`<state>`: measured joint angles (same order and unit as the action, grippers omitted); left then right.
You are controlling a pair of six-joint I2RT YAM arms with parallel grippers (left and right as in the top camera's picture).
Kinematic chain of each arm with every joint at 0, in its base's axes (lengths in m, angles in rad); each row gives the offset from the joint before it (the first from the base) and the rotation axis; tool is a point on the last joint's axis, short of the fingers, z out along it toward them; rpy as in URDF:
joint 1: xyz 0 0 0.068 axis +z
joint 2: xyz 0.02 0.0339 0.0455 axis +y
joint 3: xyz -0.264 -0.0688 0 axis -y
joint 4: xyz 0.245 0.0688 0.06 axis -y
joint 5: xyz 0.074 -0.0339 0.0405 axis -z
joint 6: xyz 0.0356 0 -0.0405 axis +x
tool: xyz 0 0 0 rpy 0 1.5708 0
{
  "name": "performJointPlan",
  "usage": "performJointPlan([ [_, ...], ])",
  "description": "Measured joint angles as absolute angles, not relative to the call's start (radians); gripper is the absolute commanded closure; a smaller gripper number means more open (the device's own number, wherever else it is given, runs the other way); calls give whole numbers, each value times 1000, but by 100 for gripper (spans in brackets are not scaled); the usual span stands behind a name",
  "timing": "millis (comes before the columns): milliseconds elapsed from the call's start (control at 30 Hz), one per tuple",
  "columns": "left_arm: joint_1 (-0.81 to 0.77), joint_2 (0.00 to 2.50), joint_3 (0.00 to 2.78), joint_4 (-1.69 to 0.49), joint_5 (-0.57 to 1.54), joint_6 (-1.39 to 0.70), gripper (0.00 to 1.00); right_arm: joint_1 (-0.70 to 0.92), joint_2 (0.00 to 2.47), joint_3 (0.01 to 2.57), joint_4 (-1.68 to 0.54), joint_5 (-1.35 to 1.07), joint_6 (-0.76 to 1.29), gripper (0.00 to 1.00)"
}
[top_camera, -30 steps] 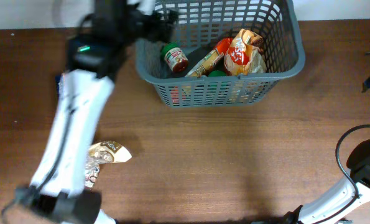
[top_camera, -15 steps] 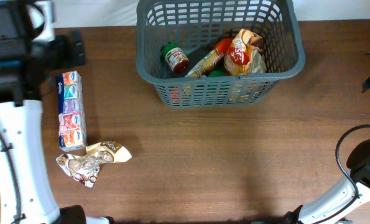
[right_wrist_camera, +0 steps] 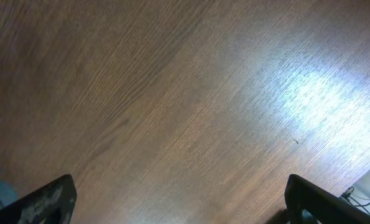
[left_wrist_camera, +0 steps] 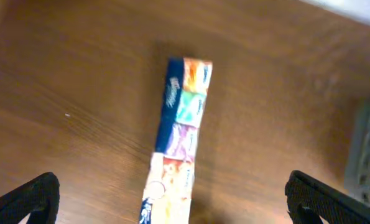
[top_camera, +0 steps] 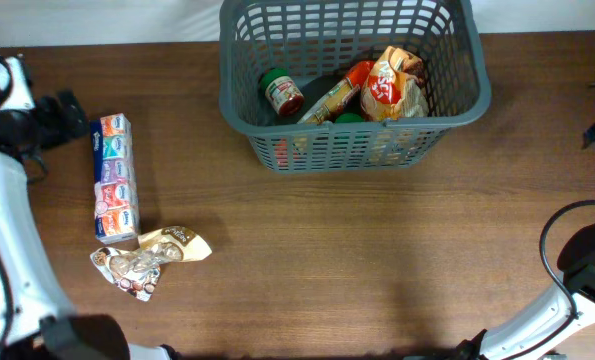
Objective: Pack container
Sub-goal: 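Move the left gripper to the row of tissue packs, then close the left gripper on the tissue packs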
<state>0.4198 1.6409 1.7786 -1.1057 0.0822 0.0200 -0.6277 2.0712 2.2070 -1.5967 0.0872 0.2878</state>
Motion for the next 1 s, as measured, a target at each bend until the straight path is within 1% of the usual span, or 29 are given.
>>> performJointPlan([
  [300,419,1864,1713,-1093,117,117,1,-628,2071,2207,-1596,87,289,1],
  [600,419,2043,1711,-1102,94,139,1,-628,2071,2207,-1596,87,288,1],
  [767,410,2091,1711,-1113,47,134,1,-628,2071,2207,-1596,87,288,1],
  [1000,353,2098,1711,-1121,-55,130,1,-628,2071,2207,-1596,87,288,1],
])
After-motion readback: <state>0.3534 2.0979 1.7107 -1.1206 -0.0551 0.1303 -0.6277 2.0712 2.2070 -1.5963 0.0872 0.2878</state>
